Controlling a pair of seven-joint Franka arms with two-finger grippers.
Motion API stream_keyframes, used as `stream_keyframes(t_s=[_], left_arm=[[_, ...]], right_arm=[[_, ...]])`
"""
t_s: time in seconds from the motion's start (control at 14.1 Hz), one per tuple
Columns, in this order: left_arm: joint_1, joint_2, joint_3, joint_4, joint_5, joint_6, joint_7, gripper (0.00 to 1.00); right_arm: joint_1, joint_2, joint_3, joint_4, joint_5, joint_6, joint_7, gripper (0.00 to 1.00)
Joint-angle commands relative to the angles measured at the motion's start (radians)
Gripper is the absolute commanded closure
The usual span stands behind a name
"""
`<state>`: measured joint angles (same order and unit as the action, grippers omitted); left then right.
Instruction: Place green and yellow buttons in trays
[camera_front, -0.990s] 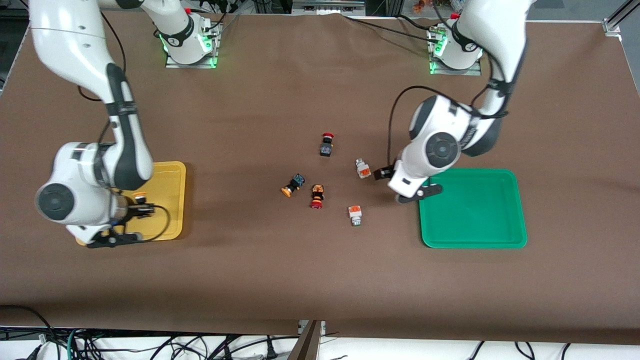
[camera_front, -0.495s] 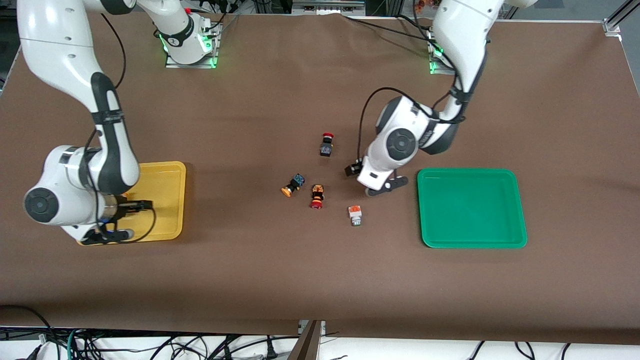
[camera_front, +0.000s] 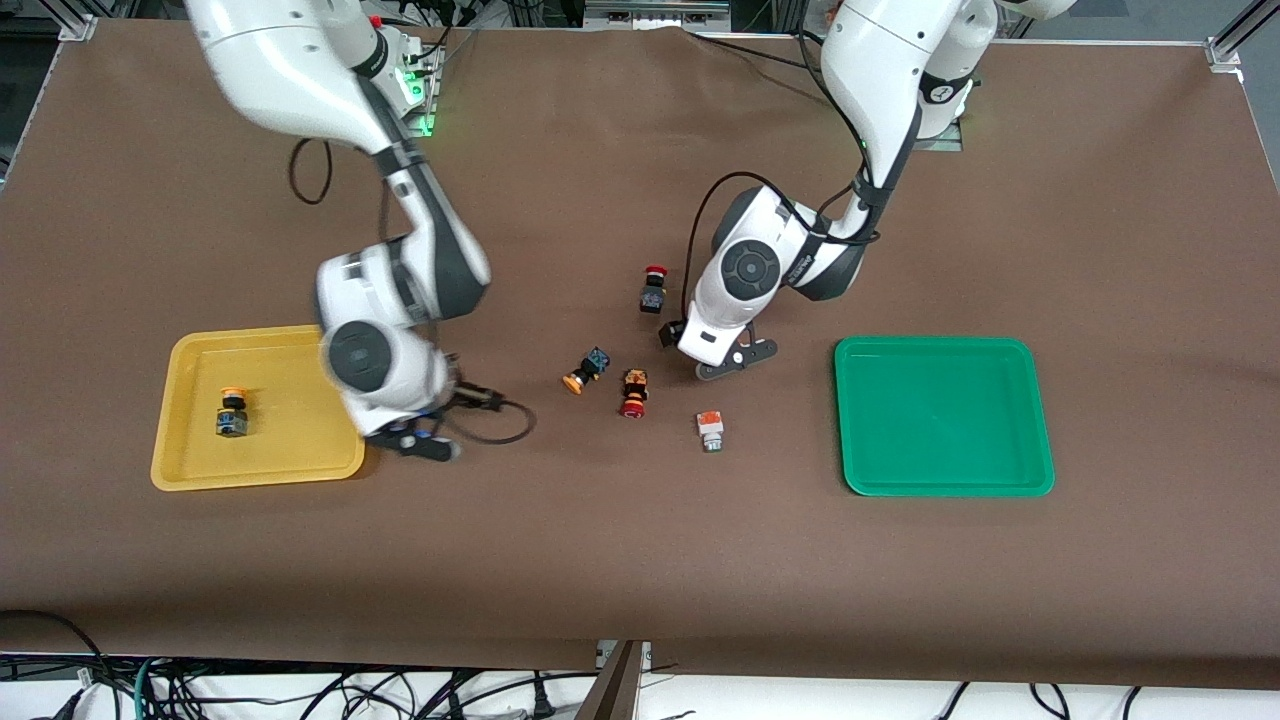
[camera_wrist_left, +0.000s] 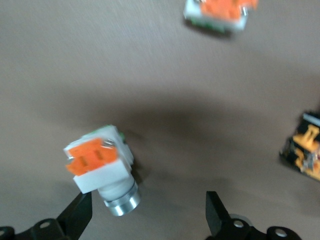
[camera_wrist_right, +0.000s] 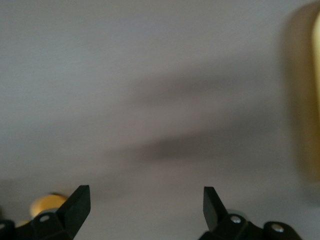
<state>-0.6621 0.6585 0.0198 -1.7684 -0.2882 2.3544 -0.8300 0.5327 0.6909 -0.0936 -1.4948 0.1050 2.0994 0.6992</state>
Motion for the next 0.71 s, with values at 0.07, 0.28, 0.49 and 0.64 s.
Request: stream_keyframes(t_s=[0.07,0.28,0.49,0.64], left_arm=[[0.038,0.006,-0.001,0.038,0.04,-0.006,0.026,0.0],[0.044,0.021,-0.001,0.038,0.05,0.002,0.025,0.0],[0.041,0.033,-0.001,0.037,0.052,0.02,0.025,0.0],[0.039,0.033,-0.001,0.037,0.052,0.02,0.031,0.0]], right_arm=[[0.105,0.051,-0.012,-0.005,0.036,0.129,0.236,0.0],[0.16,0.079,-0.012,-0.005,0.096,0.185,0.301,0.0],[0.19,0.11,-0.012,-0.007,0.094,0.221,0.393,0.0],[0.202,0.119,-0.012,-0.009,0.094,0.226,0.401,0.0]])
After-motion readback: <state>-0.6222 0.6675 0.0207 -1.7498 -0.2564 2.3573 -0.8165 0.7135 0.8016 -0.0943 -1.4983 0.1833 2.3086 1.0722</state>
